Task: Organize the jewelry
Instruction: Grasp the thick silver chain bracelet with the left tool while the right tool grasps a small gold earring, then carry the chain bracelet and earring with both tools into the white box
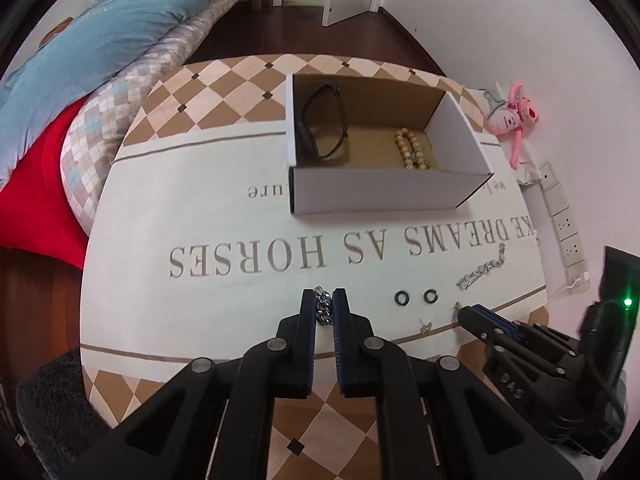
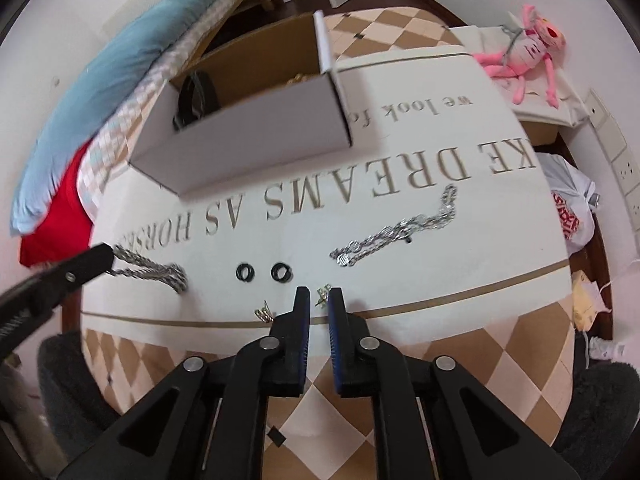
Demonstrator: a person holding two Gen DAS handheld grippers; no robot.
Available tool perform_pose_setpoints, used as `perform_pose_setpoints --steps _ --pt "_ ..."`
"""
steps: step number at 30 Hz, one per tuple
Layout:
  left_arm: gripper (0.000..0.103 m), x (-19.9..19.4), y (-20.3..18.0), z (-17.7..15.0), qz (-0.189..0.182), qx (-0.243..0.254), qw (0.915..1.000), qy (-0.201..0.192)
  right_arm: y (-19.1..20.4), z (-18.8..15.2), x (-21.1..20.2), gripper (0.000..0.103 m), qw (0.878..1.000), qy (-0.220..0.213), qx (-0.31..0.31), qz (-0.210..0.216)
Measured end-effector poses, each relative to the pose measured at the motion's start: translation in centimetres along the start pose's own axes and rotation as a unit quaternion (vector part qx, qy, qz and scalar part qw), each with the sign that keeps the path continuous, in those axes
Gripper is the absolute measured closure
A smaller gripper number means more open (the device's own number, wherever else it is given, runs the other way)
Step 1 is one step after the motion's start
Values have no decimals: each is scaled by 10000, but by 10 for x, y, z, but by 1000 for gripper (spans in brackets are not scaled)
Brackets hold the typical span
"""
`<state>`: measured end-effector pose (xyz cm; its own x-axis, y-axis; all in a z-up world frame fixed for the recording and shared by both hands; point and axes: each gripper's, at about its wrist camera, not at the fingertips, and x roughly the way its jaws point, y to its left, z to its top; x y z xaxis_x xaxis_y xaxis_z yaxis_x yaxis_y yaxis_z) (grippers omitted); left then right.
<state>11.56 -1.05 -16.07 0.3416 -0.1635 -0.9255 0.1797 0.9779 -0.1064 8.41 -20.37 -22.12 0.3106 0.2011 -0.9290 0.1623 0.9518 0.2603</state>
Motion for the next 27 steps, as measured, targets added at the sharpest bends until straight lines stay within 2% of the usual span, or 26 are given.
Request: perform_pose_setpoints --steps 3,4,10,13,15,19,22,23,24,26,27 --pt "97 5 3 -6 11 -43 10000 69 8 -4 13 91 9994 127 -239 -221" --pt "97 7 4 -8 18 -56 9999 94 10 -5 13 88 9992 58 -310 -264" --pt "97 12 9 -12 31 -129 9998 154 25 -6 18 88 9954 10 -729 -626" --pt "97 10 11 -12 30 -150 9998 145 18 -5 16 84 9988 46 -418 -249" --pt "97 10 12 -11 37 -157 9998 139 14 -5 16 68 9994 45 -351 -54" --pt "97 11 13 -11 34 -190 9997 141 21 -6 16 66 9986 12 -504 -182" --pt "97 11 15 -11 34 -214 9997 135 27 -7 18 72 9975 -36 -597 -374" --pt "97 11 16 -12 30 -220 9997 134 30 -7 19 85 9962 -71 -661 -555" --pt "97 11 16 -12 34 -217 9997 131 32 -8 20 89 9952 -106 -700 -676" --pt "97 11 17 -13 57 -193 9997 117 31 -8 19 90 9953 -155 -701 -649" --pt "97 11 17 -13 48 -190 9997 115 30 -8 19 93 9952 -157 -708 -654"
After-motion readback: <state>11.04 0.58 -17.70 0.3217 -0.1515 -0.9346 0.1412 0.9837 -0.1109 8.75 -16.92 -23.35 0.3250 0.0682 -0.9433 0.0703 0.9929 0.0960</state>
